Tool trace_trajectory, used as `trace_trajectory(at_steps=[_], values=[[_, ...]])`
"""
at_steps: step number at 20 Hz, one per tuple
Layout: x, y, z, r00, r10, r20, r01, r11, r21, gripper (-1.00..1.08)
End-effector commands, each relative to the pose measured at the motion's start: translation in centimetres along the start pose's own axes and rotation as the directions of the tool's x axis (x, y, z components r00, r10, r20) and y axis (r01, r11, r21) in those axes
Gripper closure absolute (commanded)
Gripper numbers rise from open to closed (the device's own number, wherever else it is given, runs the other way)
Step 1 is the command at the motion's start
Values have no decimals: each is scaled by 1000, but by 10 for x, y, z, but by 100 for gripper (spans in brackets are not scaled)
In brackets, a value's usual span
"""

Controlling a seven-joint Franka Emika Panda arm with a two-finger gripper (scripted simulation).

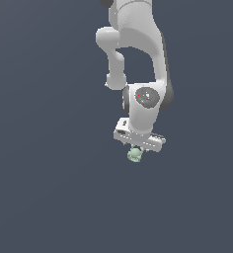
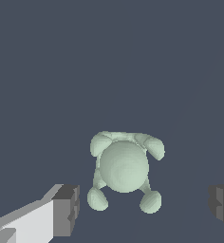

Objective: Pick up the object and move it to a goal position.

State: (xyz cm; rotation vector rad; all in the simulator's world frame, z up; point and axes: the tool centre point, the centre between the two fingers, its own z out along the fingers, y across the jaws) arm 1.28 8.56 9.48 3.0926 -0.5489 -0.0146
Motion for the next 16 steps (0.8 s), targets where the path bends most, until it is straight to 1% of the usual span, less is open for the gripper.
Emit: trace_trajectory(at_steps=[1, 6, 11, 16], values=[[1, -4, 2, 1000, 27, -5, -27, 1000, 1, -92], [1, -8, 5, 999, 53, -9, -53, 999, 3, -92], [1, -8, 7, 999, 51, -8, -51, 999, 2, -92], [1, -8, 24, 999, 53, -8, -53, 999, 3, -92]])
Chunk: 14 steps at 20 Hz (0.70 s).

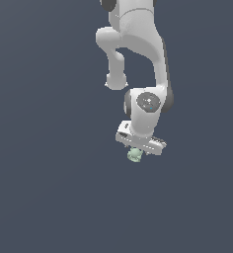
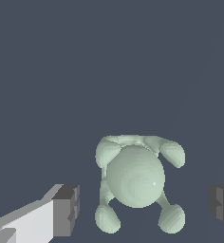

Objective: Pick up the object and move it to a goal position.

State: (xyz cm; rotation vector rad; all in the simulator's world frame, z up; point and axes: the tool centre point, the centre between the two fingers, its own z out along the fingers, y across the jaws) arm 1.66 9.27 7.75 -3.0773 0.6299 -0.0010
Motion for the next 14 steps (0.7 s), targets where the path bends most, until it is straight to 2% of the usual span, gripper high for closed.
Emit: trace_trajectory(at_steps=[1, 10, 11, 14], values=[[-1, 0, 13, 1000, 1, 1, -1, 1000, -1, -92], [0, 0, 38, 1000, 3, 1, -3, 1000, -1, -92], [0, 0, 38, 1000, 3, 1, -3, 1000, -1, 108], [0, 0, 38, 1000, 3, 1, -3, 1000, -1, 108]])
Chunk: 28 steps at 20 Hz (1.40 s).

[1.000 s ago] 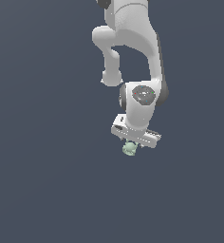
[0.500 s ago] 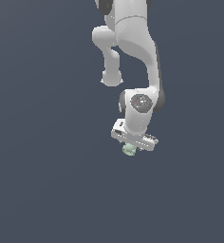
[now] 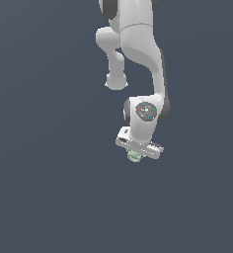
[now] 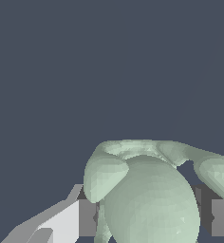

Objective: Pick up the object and move it to a goal position.

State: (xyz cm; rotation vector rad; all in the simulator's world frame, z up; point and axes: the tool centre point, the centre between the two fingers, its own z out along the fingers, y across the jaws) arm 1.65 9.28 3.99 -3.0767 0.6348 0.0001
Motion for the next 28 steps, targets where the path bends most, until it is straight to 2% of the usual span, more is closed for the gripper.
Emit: trace_trajectory(at_steps=[1, 10, 16, 22, 28], values=[[0, 0, 0, 1000, 0, 0, 0, 1000, 0, 108], [0, 2, -2, 1000, 0, 0, 0, 1000, 0, 108], [2, 15, -18, 1000, 0, 0, 0, 1000, 0, 108], [7, 44, -52, 1000, 0, 0, 0, 1000, 1, 108], [13, 89, -105, 1000, 1, 0, -1, 1000, 2, 108]])
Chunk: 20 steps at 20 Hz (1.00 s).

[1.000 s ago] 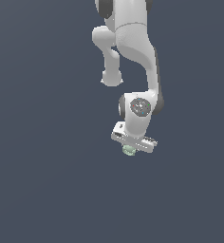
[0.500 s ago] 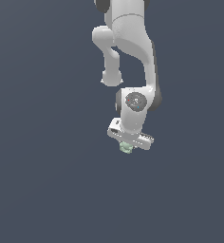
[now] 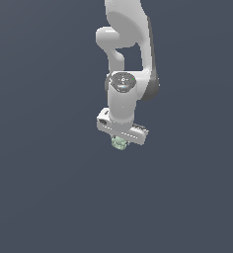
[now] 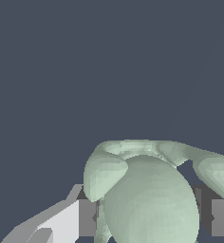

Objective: Pick up the object and move it to a goal position.

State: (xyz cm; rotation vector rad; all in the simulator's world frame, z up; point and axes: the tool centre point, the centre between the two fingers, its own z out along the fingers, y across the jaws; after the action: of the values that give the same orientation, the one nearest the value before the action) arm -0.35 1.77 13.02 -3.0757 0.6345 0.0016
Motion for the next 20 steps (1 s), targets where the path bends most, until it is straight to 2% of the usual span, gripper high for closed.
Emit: trace_trajectory(at_steps=[1, 20], values=[[3, 21, -25, 1000, 1, 0, -1, 1000, 1, 108], [30, 176, -212, 1000, 1, 0, -1, 1000, 2, 108]])
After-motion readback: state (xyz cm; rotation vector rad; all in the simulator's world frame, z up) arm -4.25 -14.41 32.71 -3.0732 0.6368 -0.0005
